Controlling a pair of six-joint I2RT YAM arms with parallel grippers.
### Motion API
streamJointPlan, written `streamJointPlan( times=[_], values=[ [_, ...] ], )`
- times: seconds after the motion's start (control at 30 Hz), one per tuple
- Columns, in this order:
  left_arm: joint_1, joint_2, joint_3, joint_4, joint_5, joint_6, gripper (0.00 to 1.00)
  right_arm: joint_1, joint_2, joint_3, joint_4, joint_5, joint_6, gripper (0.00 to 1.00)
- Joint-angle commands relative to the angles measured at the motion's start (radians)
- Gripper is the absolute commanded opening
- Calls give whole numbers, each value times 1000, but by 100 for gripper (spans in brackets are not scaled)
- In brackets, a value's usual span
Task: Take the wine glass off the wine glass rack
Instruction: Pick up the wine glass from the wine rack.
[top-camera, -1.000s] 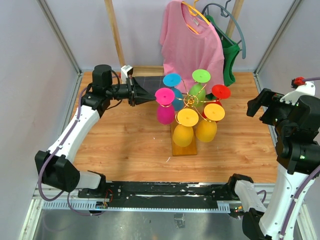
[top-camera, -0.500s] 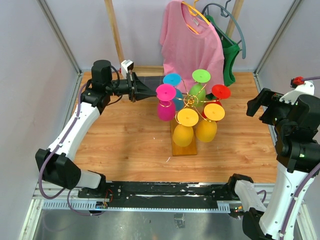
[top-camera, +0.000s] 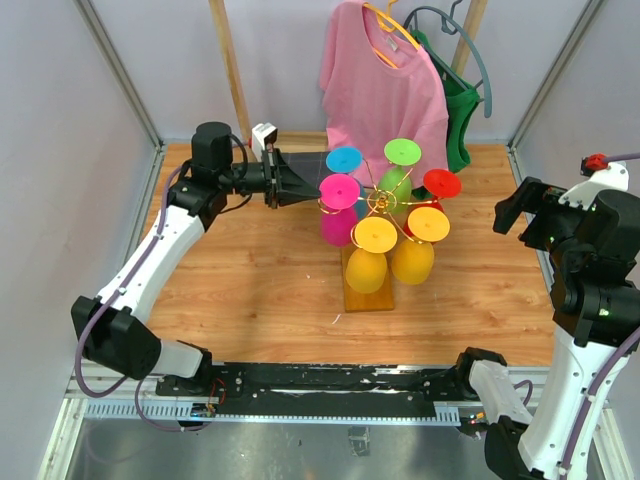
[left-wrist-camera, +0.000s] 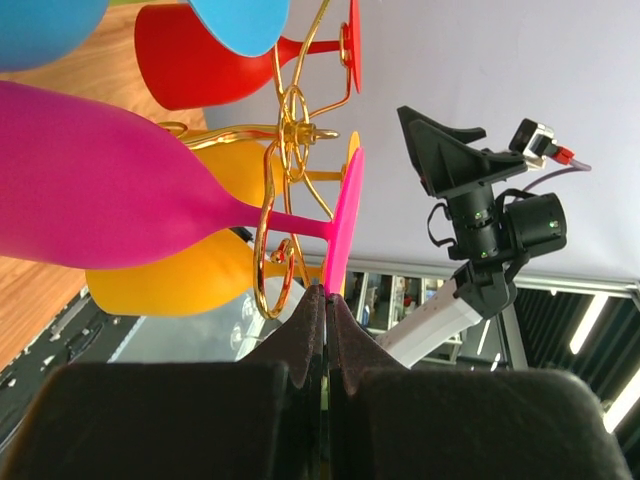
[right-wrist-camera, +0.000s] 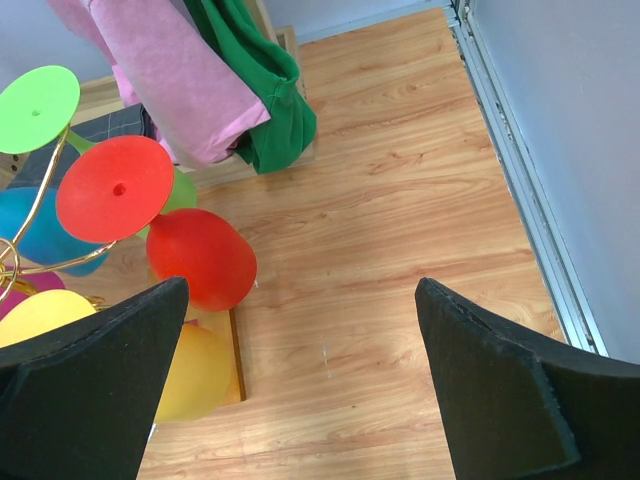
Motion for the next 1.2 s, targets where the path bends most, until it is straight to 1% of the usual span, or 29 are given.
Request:
streamJointPlan(
  times=[0.0,0.5,1.17],
  values=[
    [-18,-14,17,-2,11,16,0,-12,-13,0,-1,17,-21,98],
    [-43,-58,-20,-22,8,37,0,-12,-23,6,-16,16,-22,98],
    [-75,-60,-23,-19,15,47,0,-12,-29,15,-33,24,-35,98]
  ],
)
